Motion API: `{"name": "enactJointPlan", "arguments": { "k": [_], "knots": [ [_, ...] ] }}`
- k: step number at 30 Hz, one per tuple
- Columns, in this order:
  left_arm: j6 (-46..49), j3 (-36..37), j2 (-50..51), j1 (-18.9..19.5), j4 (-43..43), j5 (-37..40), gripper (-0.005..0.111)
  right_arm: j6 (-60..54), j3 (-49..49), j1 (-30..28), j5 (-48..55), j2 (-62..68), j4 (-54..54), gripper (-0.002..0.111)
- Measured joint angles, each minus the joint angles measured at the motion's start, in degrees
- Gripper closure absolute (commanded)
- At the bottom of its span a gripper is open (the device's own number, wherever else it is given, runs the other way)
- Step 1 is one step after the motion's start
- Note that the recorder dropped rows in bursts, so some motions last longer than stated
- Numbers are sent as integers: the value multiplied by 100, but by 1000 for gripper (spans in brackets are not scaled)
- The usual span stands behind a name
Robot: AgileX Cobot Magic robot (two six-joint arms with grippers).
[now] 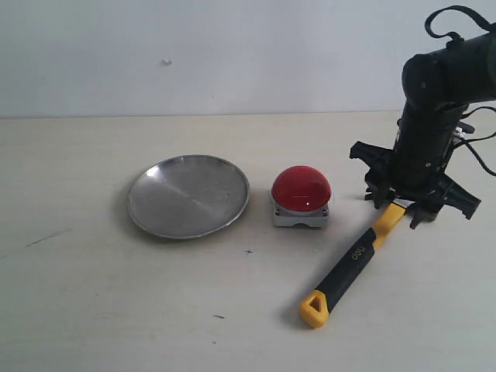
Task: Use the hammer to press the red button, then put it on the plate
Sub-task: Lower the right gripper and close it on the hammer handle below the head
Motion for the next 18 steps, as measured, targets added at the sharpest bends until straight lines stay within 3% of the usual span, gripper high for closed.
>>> {"name": "enactJointPlan", "arguments": {
  "k": [18],
  "knots": [
    [0,0,0,0,0,0,107,-807,-399,-258,28,391,821,53]
  ]
}}
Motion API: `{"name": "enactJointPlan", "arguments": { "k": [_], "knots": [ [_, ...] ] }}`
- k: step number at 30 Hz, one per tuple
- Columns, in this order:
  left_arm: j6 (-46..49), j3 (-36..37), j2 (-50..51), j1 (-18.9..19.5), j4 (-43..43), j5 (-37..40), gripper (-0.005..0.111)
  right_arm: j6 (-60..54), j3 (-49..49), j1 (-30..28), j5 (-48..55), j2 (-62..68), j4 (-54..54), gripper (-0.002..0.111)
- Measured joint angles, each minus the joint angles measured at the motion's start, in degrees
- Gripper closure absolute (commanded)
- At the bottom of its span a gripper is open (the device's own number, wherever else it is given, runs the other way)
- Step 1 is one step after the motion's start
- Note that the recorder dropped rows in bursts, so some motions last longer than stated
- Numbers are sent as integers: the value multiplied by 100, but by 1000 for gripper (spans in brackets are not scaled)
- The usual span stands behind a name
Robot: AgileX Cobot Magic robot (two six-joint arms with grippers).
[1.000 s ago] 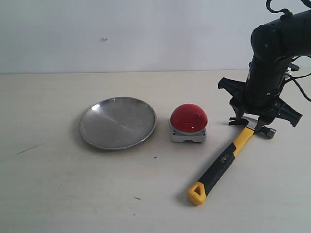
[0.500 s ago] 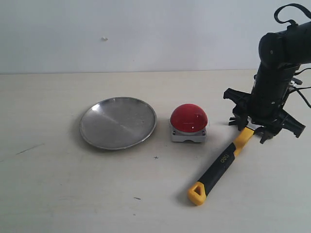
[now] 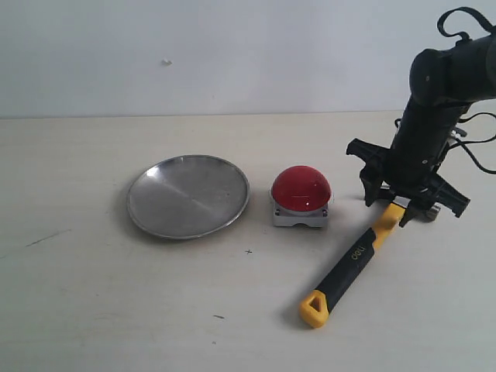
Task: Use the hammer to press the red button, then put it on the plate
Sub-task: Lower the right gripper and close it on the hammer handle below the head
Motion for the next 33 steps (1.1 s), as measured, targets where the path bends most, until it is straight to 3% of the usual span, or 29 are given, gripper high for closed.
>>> {"name": "enactJointPlan", "arguments": {
  "k": [33],
  "knots": [
    [0,0,0,0,0,0,107,58,0,-11,-118,317,-186,53]
  ]
}}
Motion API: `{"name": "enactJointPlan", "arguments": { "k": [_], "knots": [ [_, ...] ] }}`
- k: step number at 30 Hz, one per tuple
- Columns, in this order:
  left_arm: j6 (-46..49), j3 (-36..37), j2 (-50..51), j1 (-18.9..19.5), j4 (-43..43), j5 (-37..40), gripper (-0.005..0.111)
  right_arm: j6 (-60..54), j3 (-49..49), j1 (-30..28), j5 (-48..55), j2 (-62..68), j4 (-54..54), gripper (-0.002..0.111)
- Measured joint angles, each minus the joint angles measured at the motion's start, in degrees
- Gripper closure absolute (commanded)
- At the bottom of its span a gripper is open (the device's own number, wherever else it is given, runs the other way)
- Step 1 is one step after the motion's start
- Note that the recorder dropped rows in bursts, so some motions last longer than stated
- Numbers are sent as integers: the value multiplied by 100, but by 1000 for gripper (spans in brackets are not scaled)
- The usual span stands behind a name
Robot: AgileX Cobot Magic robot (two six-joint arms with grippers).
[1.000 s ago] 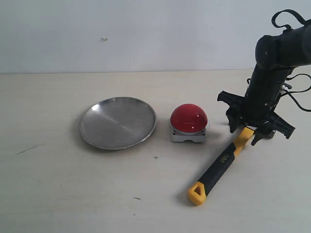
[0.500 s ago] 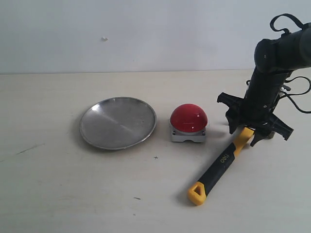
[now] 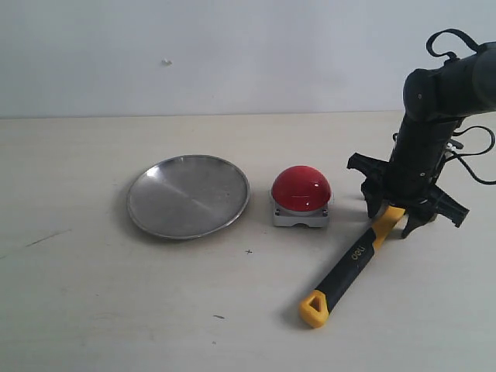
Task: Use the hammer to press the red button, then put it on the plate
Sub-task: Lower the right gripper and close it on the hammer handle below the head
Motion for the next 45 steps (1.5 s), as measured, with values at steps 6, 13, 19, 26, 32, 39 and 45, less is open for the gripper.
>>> {"name": "enactJointPlan", "arguments": {
  "k": [6,13,19,26,32,39,45],
  "knots": [
    [0,0,0,0,0,12,107,55,0,0,-9,0,-48,53],
    [0,0,0,0,0,12,107,55,-60,-9,31,97,-48,53],
    [0,0,0,0,0,12,107,42,-83,-9,44,110,-23,65],
    [0,0,0,0,0,12,107,-138,-107,-31,6,132,161,108],
    [0,0,0,0,0,12,107,-218,-107,-31,-8,132,193,108],
    [0,0,0,0,0,12,107,-222,-107,-31,-8,132,193,108],
    [0,0,0,0,0,12,107,-233,-107,-31,-8,132,193,108]
  ]
}}
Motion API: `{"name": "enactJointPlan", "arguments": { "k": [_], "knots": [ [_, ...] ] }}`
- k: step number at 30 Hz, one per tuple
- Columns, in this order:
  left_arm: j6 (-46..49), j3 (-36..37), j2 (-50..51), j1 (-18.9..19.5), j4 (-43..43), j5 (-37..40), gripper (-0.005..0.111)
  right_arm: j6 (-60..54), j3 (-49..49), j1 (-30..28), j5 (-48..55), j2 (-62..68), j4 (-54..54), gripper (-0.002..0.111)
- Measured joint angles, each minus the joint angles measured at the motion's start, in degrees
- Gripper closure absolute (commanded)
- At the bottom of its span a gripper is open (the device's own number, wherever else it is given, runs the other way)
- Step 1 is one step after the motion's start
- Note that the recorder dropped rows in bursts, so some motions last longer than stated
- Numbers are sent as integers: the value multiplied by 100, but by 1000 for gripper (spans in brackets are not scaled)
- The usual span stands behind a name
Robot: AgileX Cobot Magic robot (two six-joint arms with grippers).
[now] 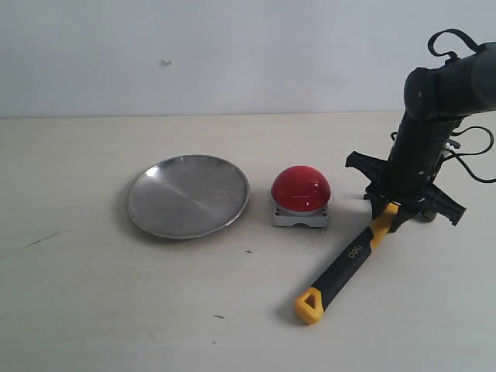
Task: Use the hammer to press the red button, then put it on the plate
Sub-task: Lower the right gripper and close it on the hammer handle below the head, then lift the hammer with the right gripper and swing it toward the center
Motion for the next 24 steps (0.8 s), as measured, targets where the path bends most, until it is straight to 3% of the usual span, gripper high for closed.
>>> {"name": "enactJointPlan", "arguments": {
  "k": [24],
  "knots": [
    [0,0,0,0,0,0,107,-157,0,0,-668,22,37,108]
  ]
}}
